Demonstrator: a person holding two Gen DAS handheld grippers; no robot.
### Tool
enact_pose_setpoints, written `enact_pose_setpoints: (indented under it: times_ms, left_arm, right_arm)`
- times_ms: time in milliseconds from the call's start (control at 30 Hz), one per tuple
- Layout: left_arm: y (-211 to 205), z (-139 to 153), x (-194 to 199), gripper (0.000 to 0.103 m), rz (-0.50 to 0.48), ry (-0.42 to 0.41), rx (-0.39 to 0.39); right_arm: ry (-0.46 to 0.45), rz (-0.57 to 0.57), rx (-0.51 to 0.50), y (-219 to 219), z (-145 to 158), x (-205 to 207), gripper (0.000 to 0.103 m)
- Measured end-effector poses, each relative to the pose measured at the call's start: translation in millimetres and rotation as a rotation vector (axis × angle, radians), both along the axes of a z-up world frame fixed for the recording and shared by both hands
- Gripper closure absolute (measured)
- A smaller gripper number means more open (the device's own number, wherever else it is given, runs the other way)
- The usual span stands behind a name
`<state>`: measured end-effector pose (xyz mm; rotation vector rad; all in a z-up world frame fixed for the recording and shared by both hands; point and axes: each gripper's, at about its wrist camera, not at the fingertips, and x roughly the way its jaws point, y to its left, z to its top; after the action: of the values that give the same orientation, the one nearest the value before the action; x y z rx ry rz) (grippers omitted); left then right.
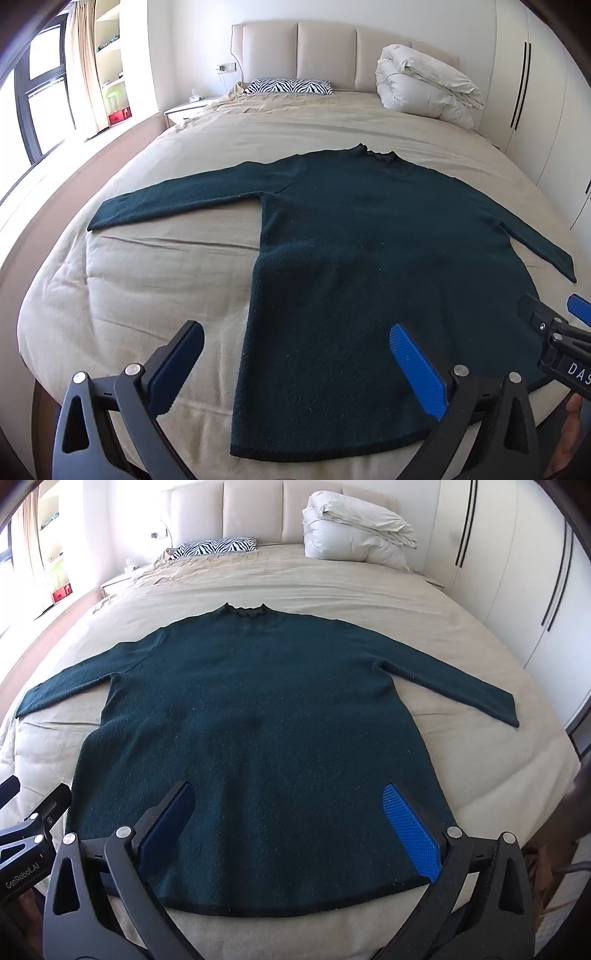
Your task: Fold small clothes
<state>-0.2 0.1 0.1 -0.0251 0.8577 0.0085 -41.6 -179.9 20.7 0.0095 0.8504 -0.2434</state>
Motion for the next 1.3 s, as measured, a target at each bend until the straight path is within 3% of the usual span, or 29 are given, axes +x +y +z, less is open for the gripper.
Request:
enact_pose_setpoints:
  times_ms: [1300]
  left_arm:
    - [6, -10, -4, 0.0, 0.003, 0.029, 0.006]
  right_arm:
    - [0.009, 0.028, -0.015, 13, -4, -2, 0.0]
